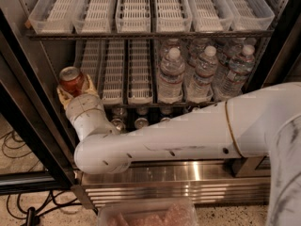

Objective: Pick coke can from middle shelf of fridge

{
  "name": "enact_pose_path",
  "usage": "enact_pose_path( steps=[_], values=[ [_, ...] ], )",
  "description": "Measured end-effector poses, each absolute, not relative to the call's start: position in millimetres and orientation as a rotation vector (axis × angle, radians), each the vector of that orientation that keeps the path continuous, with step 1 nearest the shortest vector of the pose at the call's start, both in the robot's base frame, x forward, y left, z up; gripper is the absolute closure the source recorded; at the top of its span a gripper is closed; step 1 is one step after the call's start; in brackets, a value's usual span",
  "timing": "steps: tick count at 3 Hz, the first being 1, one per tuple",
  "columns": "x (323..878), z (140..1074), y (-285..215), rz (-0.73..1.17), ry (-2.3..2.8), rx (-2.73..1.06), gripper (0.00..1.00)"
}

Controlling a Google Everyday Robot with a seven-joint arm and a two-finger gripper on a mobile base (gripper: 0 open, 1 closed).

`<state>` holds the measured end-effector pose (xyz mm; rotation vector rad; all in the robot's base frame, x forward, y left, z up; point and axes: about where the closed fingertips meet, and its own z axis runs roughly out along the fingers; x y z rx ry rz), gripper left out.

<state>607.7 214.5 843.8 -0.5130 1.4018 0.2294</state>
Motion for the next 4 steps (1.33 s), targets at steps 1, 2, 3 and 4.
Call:
enact_pose_path(
  steps=[1,2,3,4],
  values=[
    [607.7,843.9,214.5,0.229,1.402,-0.513,0.86],
    [607.7,844.0,214.5,0.229,1.402,-0.513,1.0],
    [607.7,844.0,214.5,0.229,1.402,-0.513,1.0],
    [604.3,856.0,214.7,0.259,1.392,-0.507,1.0]
  ],
)
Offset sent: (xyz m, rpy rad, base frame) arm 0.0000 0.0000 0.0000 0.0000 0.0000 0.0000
